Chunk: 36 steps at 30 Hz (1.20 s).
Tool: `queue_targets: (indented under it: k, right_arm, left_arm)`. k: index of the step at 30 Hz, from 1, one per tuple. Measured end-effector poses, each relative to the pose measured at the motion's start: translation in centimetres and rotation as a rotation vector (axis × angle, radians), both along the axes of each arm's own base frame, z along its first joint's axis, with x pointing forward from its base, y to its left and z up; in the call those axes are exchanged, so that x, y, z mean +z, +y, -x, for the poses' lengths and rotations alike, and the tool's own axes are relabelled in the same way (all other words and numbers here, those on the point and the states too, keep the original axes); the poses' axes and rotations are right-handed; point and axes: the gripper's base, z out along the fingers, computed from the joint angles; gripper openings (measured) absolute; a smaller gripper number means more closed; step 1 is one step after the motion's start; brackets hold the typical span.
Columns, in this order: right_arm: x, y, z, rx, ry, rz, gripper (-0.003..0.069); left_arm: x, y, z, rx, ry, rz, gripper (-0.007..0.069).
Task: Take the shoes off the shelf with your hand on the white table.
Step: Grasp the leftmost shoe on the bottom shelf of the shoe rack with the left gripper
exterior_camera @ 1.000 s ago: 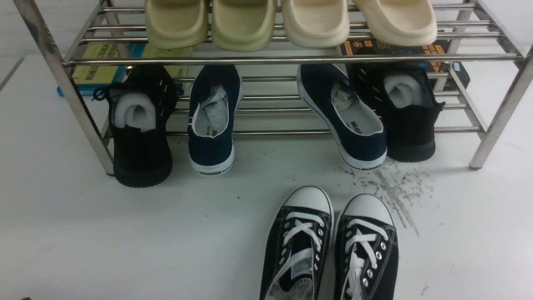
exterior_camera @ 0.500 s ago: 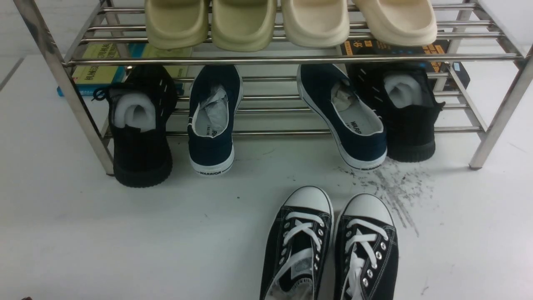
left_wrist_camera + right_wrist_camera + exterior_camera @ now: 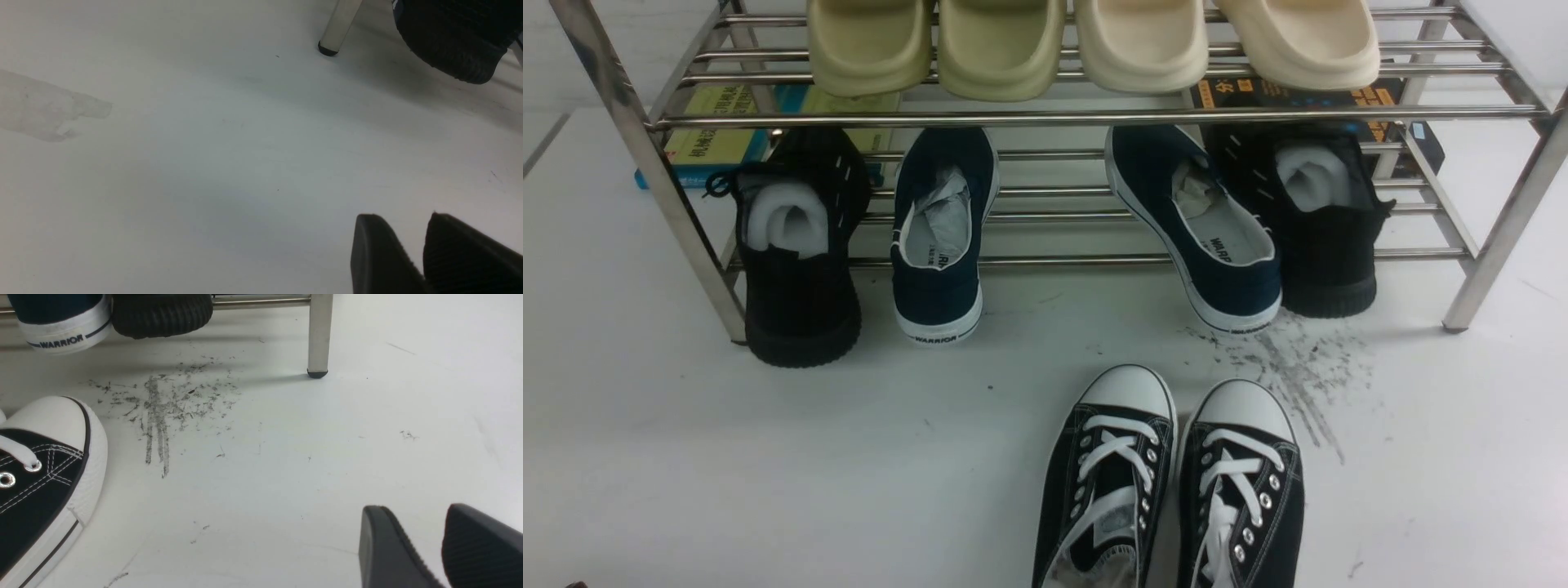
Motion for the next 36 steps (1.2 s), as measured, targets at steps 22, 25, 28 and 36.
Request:
queue_targets:
  k: [22,25,28,36]
  right_arm:
    - [0.0,0.0,0.0,0.0,0.0,0.0,0.0237]
    - [0.0,0.0,0.0,0.0,0.0,0.0,0.0237]
    - [0.0,0.0,0.0,0.0,0.0,0.0,0.0237]
    - [0.0,0.0,0.0,0.0,0.0,0.0,0.0237]
  left_arm:
    - [0.0,0.0,0.0,0.0,-0.003,-0.004,0.0232]
    - [0.0,-0.1,0.0,0.006,-0.006,0.038,0.0232]
    - [0.0,-0.5,0.0,0.035,-0.01,0.278,0.0234]
    - [0.1,-1.9,0.0,0.13,0.046,0.967,0.0239]
